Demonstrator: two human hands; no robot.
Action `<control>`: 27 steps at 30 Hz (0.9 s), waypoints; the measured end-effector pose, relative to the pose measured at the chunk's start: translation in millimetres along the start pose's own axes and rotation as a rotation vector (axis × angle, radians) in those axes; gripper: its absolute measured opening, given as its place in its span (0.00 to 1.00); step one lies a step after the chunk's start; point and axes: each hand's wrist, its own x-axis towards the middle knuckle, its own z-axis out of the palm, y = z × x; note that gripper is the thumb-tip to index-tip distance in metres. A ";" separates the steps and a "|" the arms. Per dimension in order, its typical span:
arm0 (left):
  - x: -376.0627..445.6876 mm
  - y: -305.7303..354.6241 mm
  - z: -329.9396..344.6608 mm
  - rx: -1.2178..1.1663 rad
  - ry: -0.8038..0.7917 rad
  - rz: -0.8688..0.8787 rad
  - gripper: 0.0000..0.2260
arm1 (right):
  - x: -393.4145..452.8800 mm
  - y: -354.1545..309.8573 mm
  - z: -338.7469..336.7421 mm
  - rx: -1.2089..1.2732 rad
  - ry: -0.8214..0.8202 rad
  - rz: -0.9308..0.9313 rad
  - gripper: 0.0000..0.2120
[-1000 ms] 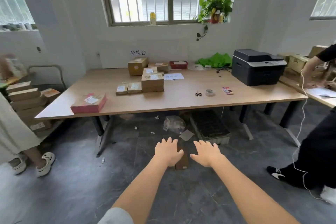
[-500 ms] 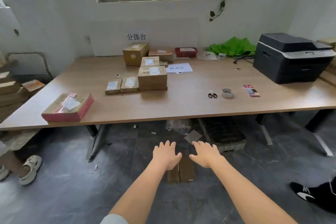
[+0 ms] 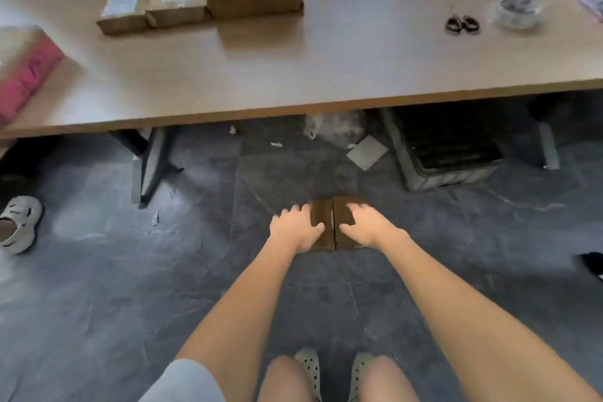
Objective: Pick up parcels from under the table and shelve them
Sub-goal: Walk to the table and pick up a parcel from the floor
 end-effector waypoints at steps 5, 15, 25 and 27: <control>143.9 -31.3 135.5 -0.170 -0.071 -0.030 0.31 | 149.2 56.9 111.3 0.235 -0.015 0.036 0.31; 376.3 -83.4 297.0 -0.537 -0.081 -0.173 0.35 | 374.8 123.0 252.1 0.550 0.020 0.133 0.22; 425.8 -91.6 334.0 -0.675 -0.066 -0.244 0.25 | 421.1 114.9 285.5 0.254 0.037 0.257 0.35; 425.2 -90.4 335.3 -0.716 -0.065 -0.272 0.25 | 423.2 116.5 287.4 0.306 0.020 0.283 0.35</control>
